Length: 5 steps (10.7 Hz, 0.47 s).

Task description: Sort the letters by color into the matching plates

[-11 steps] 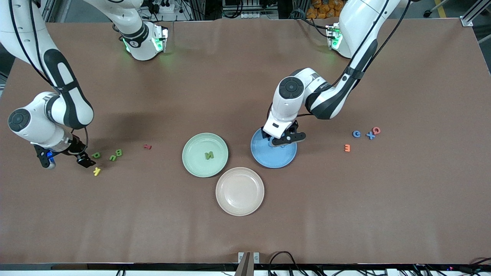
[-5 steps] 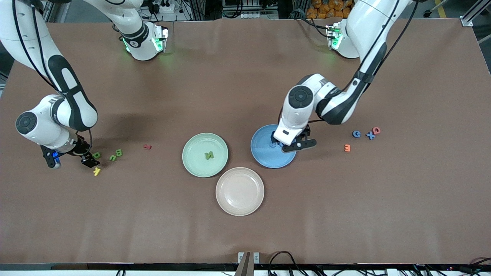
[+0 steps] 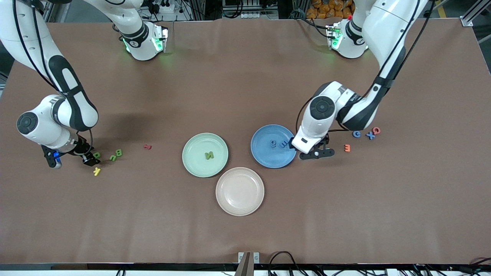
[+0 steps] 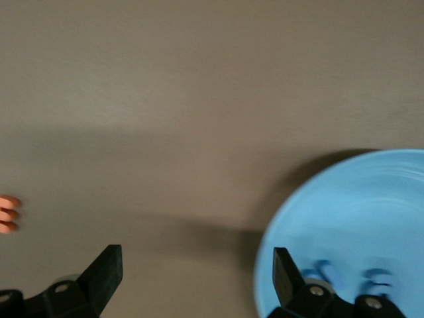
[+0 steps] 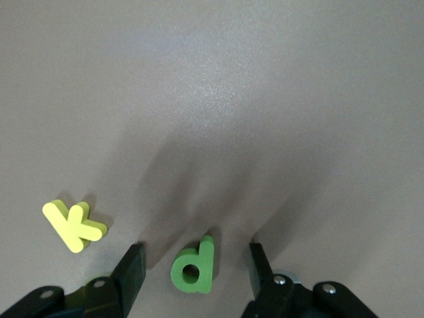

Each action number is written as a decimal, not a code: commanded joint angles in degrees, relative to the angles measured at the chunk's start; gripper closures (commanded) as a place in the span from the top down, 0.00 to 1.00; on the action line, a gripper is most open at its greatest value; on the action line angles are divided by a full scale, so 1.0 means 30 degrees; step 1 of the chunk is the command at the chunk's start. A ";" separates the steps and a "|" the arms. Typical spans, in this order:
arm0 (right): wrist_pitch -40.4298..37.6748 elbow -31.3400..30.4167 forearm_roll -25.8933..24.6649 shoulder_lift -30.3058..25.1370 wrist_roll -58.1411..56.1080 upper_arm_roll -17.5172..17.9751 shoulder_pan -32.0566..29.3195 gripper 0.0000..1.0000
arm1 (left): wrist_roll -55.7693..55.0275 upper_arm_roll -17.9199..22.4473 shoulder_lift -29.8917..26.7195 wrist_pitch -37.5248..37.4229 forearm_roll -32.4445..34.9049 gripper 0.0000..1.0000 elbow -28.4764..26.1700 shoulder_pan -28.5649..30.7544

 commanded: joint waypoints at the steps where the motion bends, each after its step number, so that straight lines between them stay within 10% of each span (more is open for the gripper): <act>1: 0.0550 -0.0398 0.0216 -0.0097 0.0213 0.0165 -0.0046 0.61 | 0.2874 -0.0342 -0.2529 0.3160 0.0495 1.00 -0.4186 0.2497; 5: 0.0816 -0.0545 0.0246 -0.0067 0.0213 0.0195 0.0012 0.52 | 0.7212 -0.1450 -0.3883 0.4375 0.0495 1.00 -0.6834 0.6392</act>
